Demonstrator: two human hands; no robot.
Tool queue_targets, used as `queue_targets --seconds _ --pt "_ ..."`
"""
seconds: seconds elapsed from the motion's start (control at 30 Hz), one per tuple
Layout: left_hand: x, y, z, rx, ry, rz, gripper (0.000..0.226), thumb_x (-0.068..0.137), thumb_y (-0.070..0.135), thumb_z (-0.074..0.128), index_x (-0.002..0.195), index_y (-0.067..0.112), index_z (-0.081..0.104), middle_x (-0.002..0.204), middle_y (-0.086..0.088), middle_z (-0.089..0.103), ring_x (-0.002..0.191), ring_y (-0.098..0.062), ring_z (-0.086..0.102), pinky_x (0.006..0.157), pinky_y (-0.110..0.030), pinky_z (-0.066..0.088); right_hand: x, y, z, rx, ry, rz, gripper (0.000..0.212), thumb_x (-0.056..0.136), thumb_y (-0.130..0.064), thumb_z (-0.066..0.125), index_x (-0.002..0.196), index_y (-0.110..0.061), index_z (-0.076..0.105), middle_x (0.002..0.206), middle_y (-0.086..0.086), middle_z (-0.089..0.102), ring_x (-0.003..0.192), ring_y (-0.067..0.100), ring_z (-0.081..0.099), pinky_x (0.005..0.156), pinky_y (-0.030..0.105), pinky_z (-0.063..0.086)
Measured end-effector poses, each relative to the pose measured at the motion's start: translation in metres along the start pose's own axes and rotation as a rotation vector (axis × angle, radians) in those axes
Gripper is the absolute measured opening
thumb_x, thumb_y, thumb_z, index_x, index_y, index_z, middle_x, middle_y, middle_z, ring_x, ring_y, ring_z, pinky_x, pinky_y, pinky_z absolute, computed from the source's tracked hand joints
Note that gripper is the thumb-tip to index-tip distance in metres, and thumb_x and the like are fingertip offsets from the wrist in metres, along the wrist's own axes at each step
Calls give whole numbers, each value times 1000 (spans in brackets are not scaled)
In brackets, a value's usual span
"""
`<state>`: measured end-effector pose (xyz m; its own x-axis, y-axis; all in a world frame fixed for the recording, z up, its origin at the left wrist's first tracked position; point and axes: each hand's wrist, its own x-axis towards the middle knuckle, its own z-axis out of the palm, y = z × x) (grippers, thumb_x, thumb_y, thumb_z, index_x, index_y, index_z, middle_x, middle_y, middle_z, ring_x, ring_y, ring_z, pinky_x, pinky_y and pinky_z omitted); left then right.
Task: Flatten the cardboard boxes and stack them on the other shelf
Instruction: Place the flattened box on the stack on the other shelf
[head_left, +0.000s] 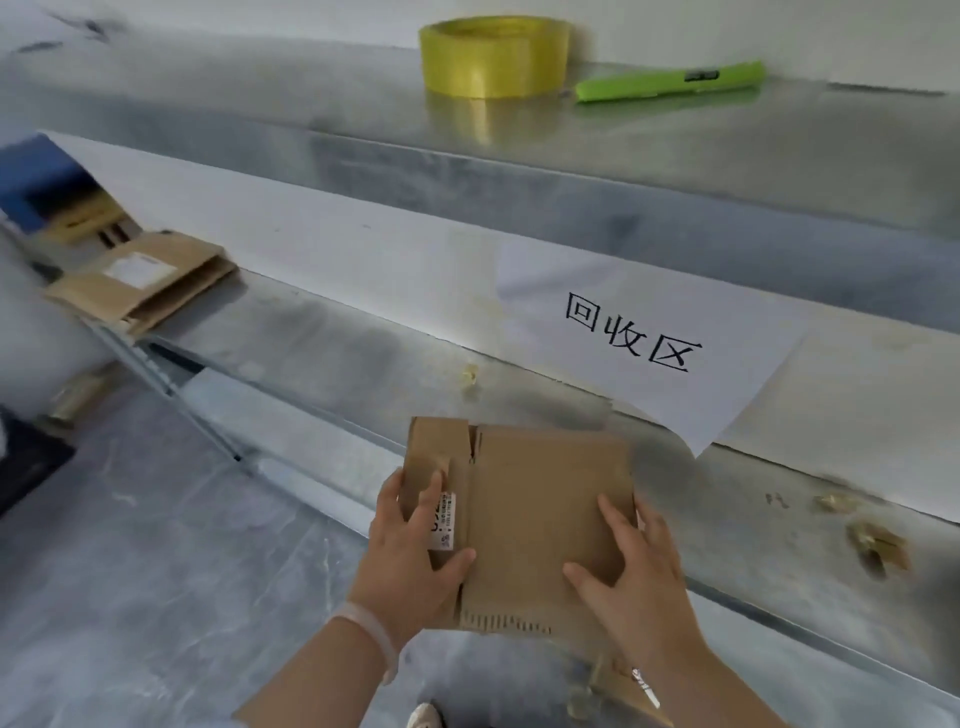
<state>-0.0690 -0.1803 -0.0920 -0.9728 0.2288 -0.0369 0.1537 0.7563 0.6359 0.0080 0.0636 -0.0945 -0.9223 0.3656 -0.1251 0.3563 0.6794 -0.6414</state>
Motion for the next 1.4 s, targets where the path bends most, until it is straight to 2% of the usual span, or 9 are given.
queue_targets --seconds 0.1,0.27,0.4,0.5,0.63,0.8,1.13,1.4 --pt "-1 -26 -40 12 51 -64 90 78 49 70 149 41 16 151 18 -12 141 -14 19 116 -27 23 7 -47 17 -4 -20 -88 86 71 -53 76 145 -40 35 154 -14 8 142 13 16 115 37 27" --pt "11 -82 -114 27 158 -127 88 79 50 70 149 41 16 150 19 -13 141 -13 20 114 -26 27 28 -141 61 -134 -84 -198 91 75 -63 67 149 -42 19 154 -13 -4 143 17 13 116 37 25" --pt "24 -151 -189 53 201 -192 89 79 52 68 149 43 14 152 16 -15 143 -14 17 114 -28 25 42 -227 124 -100 -94 -289 90 75 -63 67 150 -41 21 154 -9 -3 143 17 14 116 33 22" --pt "36 -204 -249 89 237 -220 88 79 54 68 149 42 16 154 15 -13 143 -17 19 116 -34 27 52 -294 172 -83 -109 -346 90 75 -65 64 149 -42 19 153 -11 -6 144 16 13 115 33 22" --pt "60 -259 -313 121 267 -245 87 79 58 65 149 45 15 154 17 -14 143 -17 18 115 -32 27 70 -370 219 -79 -111 -381 89 76 -67 63 149 -44 16 150 -15 -7 142 16 16 113 35 28" --pt "104 -309 -361 134 265 -252 83 79 61 61 147 51 14 155 19 -13 140 -19 23 112 -34 31 102 -436 254 -102 -144 -377 89 78 -66 61 150 -42 15 152 -10 -4 142 18 17 117 36 25" --pt "247 -381 -431 178 208 -237 80 80 61 57 146 52 13 157 16 -12 142 -23 16 115 -35 22 213 -538 317 -122 -120 -313 81 83 -68 51 150 -42 14 155 -4 -3 144 19 15 116 35 25" --pt "348 -434 -496 210 151 -219 91 69 75 56 146 53 12 155 18 -11 143 -24 15 115 -40 24 282 -618 360 -124 -123 -241 81 81 -68 54 148 -45 13 152 -4 -2 142 17 23 114 33 28"
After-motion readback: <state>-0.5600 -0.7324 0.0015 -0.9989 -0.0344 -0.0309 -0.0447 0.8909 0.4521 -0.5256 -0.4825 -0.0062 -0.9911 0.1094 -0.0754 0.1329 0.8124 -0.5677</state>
